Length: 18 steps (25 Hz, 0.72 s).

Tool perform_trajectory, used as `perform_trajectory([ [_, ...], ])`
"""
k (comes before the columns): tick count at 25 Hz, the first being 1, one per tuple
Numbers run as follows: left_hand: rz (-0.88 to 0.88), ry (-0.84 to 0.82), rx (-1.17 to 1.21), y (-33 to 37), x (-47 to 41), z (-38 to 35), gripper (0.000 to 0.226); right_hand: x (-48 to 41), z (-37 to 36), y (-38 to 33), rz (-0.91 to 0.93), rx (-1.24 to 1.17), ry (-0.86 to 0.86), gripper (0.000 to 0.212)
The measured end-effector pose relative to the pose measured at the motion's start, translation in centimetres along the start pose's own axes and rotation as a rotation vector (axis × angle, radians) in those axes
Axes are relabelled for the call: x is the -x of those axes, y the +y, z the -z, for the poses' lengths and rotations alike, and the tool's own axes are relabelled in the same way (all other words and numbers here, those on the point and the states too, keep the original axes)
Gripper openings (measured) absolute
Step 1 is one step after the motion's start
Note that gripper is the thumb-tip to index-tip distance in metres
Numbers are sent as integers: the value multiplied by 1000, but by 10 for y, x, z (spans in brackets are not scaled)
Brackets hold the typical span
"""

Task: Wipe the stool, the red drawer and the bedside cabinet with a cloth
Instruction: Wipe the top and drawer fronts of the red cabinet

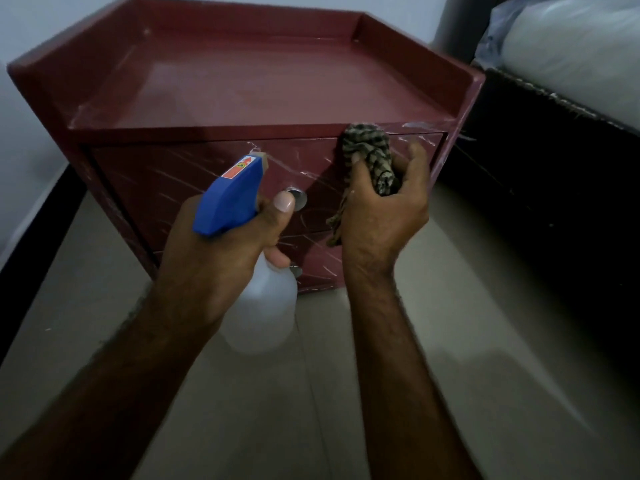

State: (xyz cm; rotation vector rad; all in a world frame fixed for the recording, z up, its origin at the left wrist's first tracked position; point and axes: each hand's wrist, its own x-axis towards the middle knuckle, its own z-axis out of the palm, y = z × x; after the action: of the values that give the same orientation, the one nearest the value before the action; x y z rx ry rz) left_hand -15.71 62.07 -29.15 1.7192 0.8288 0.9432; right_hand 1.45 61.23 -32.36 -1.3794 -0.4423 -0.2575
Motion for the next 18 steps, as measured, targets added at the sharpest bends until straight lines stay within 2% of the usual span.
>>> perform_trajectory([
  [3,-9,7,-6,-2,-3,-2,16,6,1,-4,35,2,-74,67],
  [5,10,14,-4,-3,-4,-3,29,12,0,-5,51,10,-123,68],
  [9,28,8,18,-7,-4,-1,36,-12,8,-3,-54,-13,-18,70],
  [14,6,-3,46,-8,-3,-6,41,-10,10,-5,-26,22,-99,71],
  [18,-1,-9,59,-6,1,-9,35,-40,23,-1,-112,5,-2,70],
])
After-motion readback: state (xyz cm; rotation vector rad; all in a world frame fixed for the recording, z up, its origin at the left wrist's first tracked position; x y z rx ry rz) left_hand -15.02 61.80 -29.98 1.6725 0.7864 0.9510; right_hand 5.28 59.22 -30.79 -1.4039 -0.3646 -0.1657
